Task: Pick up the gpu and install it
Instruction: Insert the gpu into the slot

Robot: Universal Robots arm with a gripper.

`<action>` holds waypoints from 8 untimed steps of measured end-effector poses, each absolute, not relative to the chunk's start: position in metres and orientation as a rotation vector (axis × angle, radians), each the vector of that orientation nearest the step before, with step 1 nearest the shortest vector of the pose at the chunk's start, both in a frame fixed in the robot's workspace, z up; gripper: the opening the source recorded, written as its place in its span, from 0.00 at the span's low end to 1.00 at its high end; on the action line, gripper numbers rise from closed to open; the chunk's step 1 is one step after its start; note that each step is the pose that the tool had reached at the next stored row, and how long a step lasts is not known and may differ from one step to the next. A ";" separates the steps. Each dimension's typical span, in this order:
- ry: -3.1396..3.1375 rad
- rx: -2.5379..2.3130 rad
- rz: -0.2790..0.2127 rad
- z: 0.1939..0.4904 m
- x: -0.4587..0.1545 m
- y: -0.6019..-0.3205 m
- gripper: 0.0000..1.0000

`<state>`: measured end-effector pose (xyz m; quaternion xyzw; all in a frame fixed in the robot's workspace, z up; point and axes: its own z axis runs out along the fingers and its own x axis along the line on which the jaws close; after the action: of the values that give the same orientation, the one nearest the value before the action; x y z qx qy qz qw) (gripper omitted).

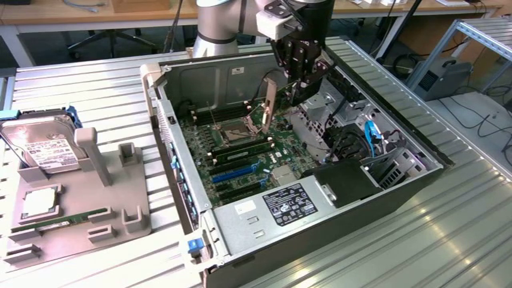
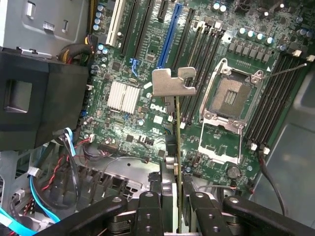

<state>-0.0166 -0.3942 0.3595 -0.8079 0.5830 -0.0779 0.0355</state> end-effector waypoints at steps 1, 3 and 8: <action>1.786 -2.486 -0.239 0.359 -0.017 -0.394 0.27; 1.774 -2.493 -0.238 0.359 -0.017 -0.394 0.27; 1.744 -2.513 -0.237 0.359 -0.017 -0.394 0.27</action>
<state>-0.0166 -0.3942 0.3593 -0.8186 0.5680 -0.0772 0.0369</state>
